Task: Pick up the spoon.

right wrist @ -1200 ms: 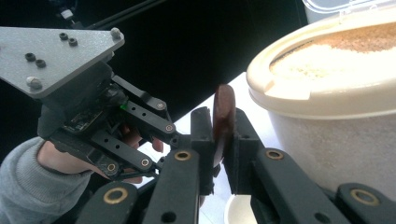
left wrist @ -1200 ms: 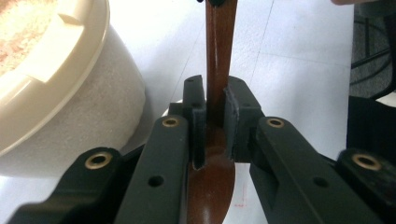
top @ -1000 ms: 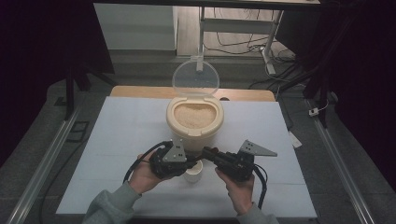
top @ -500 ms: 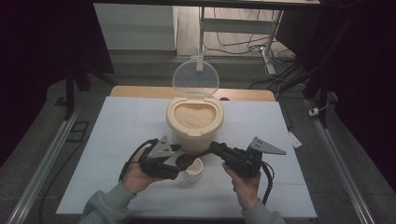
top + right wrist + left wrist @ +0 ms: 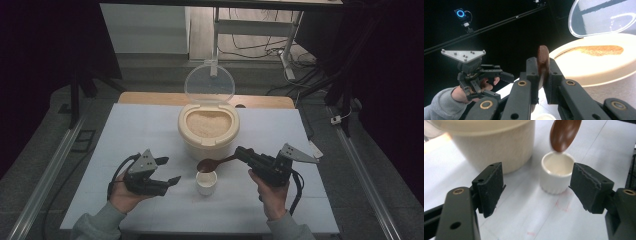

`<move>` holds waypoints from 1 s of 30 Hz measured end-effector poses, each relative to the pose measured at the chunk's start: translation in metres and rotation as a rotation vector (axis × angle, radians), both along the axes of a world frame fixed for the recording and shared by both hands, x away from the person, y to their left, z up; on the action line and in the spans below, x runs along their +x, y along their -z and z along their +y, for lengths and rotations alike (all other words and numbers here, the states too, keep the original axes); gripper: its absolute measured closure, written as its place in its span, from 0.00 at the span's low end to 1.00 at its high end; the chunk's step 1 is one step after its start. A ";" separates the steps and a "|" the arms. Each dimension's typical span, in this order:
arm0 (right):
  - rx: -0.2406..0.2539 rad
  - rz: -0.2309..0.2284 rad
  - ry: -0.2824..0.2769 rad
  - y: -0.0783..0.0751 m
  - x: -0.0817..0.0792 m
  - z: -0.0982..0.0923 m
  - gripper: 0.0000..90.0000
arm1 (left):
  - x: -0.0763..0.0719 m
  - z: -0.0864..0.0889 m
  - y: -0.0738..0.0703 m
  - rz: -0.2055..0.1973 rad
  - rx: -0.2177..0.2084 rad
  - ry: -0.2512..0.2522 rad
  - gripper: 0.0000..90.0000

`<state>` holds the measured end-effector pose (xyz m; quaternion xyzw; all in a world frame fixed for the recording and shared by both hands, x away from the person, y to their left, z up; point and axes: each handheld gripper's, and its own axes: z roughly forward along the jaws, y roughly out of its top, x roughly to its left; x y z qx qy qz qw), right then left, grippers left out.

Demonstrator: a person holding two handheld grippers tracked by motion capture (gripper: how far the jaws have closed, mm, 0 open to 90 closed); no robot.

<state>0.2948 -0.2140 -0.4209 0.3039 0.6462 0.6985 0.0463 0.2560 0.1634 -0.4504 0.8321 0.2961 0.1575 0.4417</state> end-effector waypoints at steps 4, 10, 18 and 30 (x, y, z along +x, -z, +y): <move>0.000 -0.013 0.013 -0.003 0.000 -0.005 0.92 | -0.002 0.012 0.009 0.014 0.003 -0.025 0.27; 0.010 -0.025 0.033 -0.008 -0.001 -0.012 0.92 | -0.007 0.032 0.021 0.031 -0.001 -0.080 0.26; 0.026 -0.066 0.073 -0.020 -0.001 -0.025 0.92 | -0.008 0.056 0.040 0.071 0.003 -0.141 0.23; 0.056 -0.099 0.113 -0.029 0.001 -0.040 0.92 | -0.010 0.058 0.050 0.089 0.023 -0.155 0.21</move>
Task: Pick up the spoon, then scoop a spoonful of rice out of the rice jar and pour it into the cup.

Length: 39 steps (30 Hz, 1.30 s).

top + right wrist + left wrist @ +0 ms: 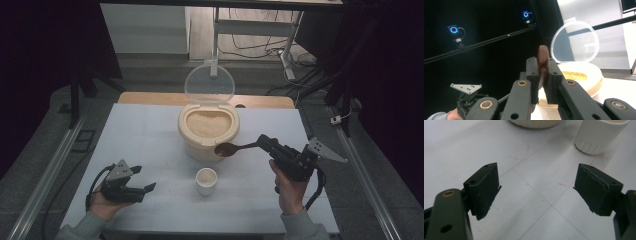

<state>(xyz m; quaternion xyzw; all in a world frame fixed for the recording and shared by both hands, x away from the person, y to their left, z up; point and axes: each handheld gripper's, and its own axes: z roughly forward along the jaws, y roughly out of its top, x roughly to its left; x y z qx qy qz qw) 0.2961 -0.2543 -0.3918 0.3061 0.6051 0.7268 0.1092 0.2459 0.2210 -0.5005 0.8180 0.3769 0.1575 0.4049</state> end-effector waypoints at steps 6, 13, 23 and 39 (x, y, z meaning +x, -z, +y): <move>0.010 -0.014 0.024 -0.005 0.005 0.001 0.92 | 0.002 -0.001 0.000 0.005 0.004 -0.002 0.21; 0.017 -0.013 0.085 -0.015 0.033 0.010 0.92 | 0.003 0.001 0.000 0.009 -0.002 -0.008 0.21; -0.121 0.006 0.185 -0.023 0.075 0.035 0.92 | 0.005 0.003 0.003 0.015 -0.001 -0.001 0.21; -0.344 -0.076 0.295 -0.024 0.086 0.065 0.92 | 0.005 0.004 0.004 0.026 -0.004 -0.001 0.21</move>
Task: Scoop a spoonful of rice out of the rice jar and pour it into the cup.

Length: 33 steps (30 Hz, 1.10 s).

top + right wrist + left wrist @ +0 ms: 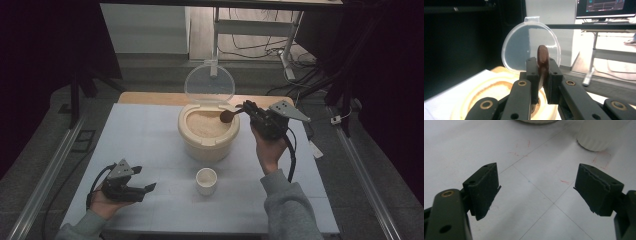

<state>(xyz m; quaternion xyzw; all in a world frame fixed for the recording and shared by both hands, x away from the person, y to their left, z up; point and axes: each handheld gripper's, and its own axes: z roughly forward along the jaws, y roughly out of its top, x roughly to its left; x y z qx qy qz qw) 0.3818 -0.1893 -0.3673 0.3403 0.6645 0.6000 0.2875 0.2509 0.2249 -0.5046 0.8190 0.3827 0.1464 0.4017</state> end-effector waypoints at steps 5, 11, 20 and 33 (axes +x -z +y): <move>-0.069 -0.015 0.012 0.001 -0.001 0.008 0.92 | 0.000 0.002 0.000 0.002 -0.006 -0.007 0.21; -0.100 0.006 0.005 0.010 0.002 0.020 0.92 | 0.001 0.003 0.000 0.001 -0.008 -0.005 0.21; 0.050 0.154 -0.012 0.030 0.013 0.017 0.92 | 0.001 0.002 0.000 -0.001 -0.006 -0.002 0.21; 0.292 0.333 -0.023 0.042 0.026 0.004 0.91 | 0.001 0.002 0.000 -0.001 0.000 -0.002 0.21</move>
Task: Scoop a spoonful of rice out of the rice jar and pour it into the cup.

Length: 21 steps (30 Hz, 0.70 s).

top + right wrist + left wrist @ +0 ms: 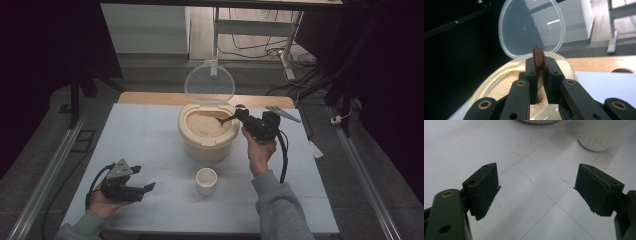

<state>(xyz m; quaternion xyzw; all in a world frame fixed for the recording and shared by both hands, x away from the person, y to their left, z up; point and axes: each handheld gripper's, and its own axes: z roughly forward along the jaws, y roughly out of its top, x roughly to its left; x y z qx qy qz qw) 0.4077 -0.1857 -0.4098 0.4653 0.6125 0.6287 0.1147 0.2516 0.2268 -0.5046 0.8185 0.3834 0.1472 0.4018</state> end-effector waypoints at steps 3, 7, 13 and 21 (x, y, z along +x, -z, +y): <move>0.028 0.025 -0.003 0.002 0.001 -0.001 0.91 | 0.000 0.000 0.000 0.000 0.002 0.002 0.21; 0.082 0.064 0.005 0.005 0.002 -0.004 0.91 | 0.000 -0.001 0.000 -0.003 0.003 0.002 0.21; 0.120 0.097 0.017 0.006 0.002 -0.006 0.90 | 0.000 0.000 0.000 -0.002 0.004 0.000 0.21; 0.189 0.133 0.017 0.008 0.002 -0.009 0.92 | 0.000 0.000 0.000 -0.005 0.007 0.000 0.21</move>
